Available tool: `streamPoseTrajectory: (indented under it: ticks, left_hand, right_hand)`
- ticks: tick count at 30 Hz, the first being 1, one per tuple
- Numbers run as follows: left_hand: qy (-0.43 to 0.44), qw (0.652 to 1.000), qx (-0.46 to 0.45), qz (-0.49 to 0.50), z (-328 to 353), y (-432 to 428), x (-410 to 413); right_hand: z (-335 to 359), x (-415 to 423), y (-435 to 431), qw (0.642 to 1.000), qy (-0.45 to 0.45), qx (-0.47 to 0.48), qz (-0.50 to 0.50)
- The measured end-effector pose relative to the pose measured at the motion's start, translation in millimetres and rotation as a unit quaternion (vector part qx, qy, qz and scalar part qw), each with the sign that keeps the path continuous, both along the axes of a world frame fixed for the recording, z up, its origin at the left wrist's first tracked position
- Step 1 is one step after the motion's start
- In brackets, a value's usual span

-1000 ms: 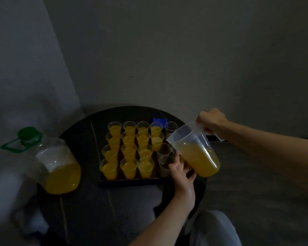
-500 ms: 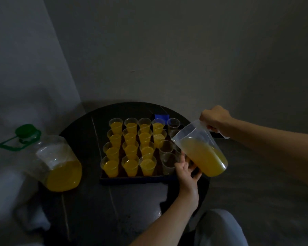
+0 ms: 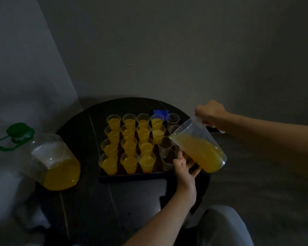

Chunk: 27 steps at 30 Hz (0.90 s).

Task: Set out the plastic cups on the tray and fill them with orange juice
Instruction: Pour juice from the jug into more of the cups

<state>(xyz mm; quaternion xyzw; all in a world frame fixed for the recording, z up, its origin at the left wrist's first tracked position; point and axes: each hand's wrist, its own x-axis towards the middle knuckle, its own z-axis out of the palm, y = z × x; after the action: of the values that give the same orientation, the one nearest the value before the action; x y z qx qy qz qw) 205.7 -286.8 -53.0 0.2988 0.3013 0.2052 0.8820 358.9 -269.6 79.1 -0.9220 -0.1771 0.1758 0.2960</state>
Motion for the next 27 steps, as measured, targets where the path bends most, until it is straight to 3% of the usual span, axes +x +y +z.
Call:
streamPoseTrajectory:
  ticks: [27]
  left_hand:
    - [0.008,1.000,0.006,-0.007,9,-3,2]
  right_hand:
    - [15,-3,6,1.000,-0.013,-0.022,-0.015]
